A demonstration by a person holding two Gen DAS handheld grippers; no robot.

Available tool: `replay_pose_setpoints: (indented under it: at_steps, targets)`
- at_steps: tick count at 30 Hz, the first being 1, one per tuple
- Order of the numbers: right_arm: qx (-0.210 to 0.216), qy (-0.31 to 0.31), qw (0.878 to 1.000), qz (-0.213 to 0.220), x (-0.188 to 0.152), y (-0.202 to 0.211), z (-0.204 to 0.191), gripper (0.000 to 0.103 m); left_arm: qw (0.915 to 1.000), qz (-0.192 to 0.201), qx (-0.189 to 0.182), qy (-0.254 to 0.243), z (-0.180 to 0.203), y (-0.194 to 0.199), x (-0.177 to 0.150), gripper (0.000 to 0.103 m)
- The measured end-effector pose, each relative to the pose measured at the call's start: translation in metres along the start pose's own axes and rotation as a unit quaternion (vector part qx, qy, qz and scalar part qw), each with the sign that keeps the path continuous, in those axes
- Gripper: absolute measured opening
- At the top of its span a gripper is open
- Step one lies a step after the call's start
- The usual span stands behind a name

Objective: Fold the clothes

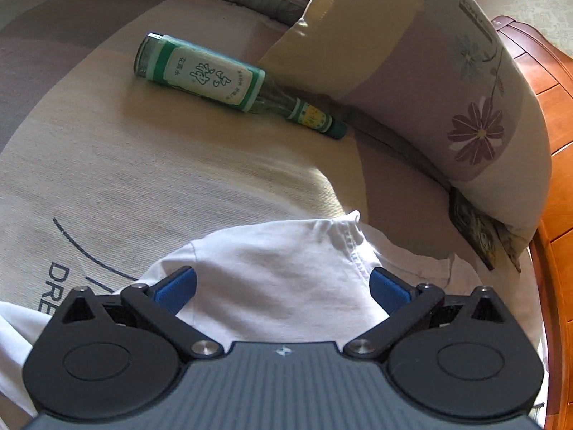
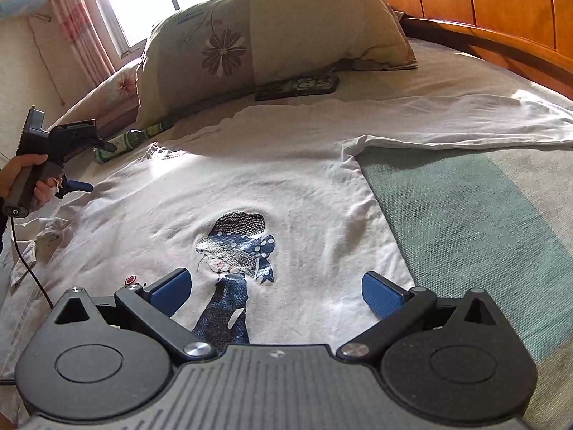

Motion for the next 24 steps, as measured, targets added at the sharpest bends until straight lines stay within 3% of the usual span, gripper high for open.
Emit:
replay_pose_setpoints:
  at_steps: [2, 3, 7, 10, 13, 15, 20, 24]
  targets:
    - [-0.002, 0.004, 1.0, 0.0, 0.0, -0.001, -0.001, 0.103, 0.9995, -0.024, -0.018, -0.011, 0.009, -0.015, -0.006, 0.102]
    - [-0.003, 0.006, 1.0, 0.0, -0.001, -0.001, -0.001, 0.103, 0.9996, -0.023, -0.007, -0.016, 0.009, -0.022, -0.006, 0.102]
    - [-0.005, 0.007, 1.0, -0.001, -0.001, -0.002, -0.001, 0.103, 0.9986, 0.016, 0.049, -0.01, -0.004, -0.039, 0.007, 0.102]
    - [-0.002, 0.005, 1.0, 0.0, 0.0, -0.001, -0.001, 0.103, 0.9981, 0.026, 0.054, 0.016, -0.006, -0.038, 0.019, 0.101]
    - [0.001, 0.002, 1.0, 0.001, 0.0, -0.001, -0.002, 0.103, 0.9987, 0.032, 0.038, -0.01, 0.011, -0.019, 0.016, 0.102]
    - [0.002, 0.006, 1.0, 0.0, 0.0, 0.0, -0.003, 0.103, 0.9996, 0.014, 0.015, -0.021, 0.022, -0.008, 0.002, 0.102]
    - [0.0, 0.013, 1.0, 0.002, 0.0, 0.0, -0.006, 0.103, 0.9963, -0.073, -0.008, -0.044, 0.032, -0.004, -0.052, 0.102]
    - [-0.005, 0.016, 1.0, -0.003, -0.002, -0.003, -0.007, 0.103, 0.9976, -0.057, -0.008, -0.039, 0.029, 0.011, -0.055, 0.102]
Point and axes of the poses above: each gripper's, at about its wrist camera, not at the fingertips, and y roughly against the way its jaws point, z to its right, x to its top, the point moved 4 cm from there along -y, roughly the way its jaws point, and after that the axes turned 3 degrees about -x, right-handed, at the moved point
